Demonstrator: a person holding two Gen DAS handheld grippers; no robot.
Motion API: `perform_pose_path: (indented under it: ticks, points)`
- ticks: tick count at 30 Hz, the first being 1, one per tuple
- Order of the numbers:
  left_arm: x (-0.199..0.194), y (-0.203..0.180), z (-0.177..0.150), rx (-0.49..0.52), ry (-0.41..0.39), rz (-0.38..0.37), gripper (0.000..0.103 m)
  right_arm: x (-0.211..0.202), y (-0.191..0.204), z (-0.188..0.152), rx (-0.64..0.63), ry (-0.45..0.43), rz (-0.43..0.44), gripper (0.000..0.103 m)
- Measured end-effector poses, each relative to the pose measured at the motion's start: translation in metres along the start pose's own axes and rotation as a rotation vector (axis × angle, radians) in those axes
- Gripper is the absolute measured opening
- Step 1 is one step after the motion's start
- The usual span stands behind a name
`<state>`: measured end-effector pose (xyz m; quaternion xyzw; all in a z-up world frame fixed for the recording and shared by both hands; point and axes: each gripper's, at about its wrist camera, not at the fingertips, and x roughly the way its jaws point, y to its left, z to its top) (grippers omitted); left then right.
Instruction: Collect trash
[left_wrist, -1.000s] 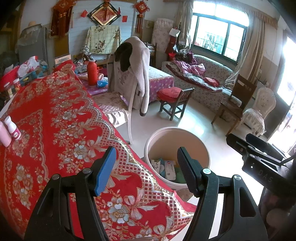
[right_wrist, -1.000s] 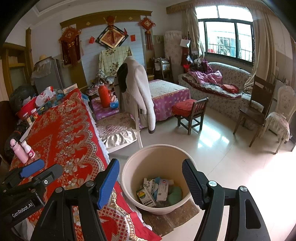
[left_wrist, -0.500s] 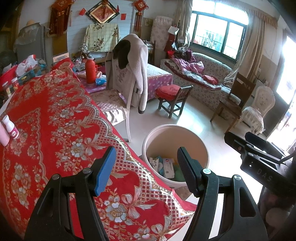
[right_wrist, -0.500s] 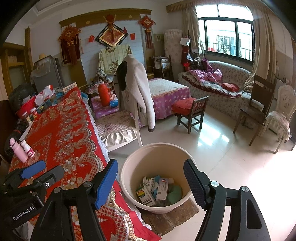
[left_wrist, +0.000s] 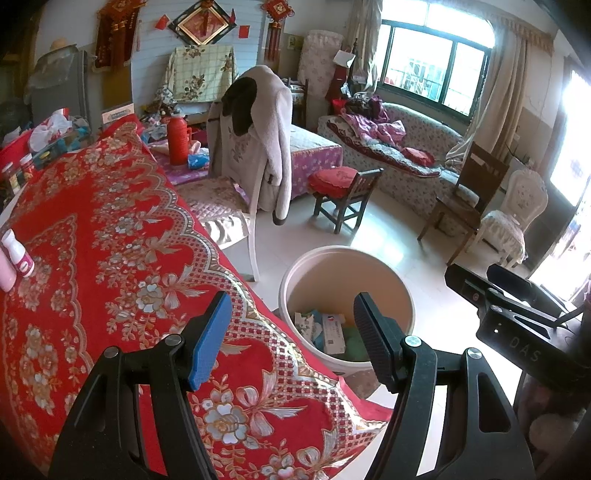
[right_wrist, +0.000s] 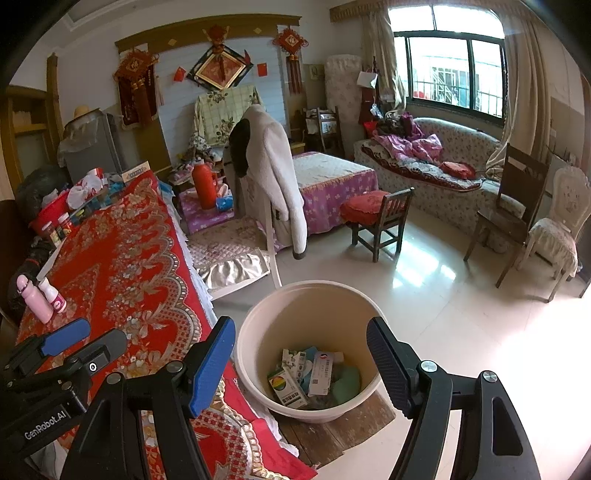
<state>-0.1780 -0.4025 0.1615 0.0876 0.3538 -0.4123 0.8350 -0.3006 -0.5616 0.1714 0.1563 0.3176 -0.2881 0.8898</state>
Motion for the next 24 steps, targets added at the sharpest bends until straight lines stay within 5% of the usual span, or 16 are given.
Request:
perform_pose_path:
  ticks: [24]
  points:
    - [0.009, 0.009, 0.002, -0.019, 0.014, -0.028, 0.067, 0.012, 0.001, 0.003, -0.013, 0.039, -0.003, 0.072]
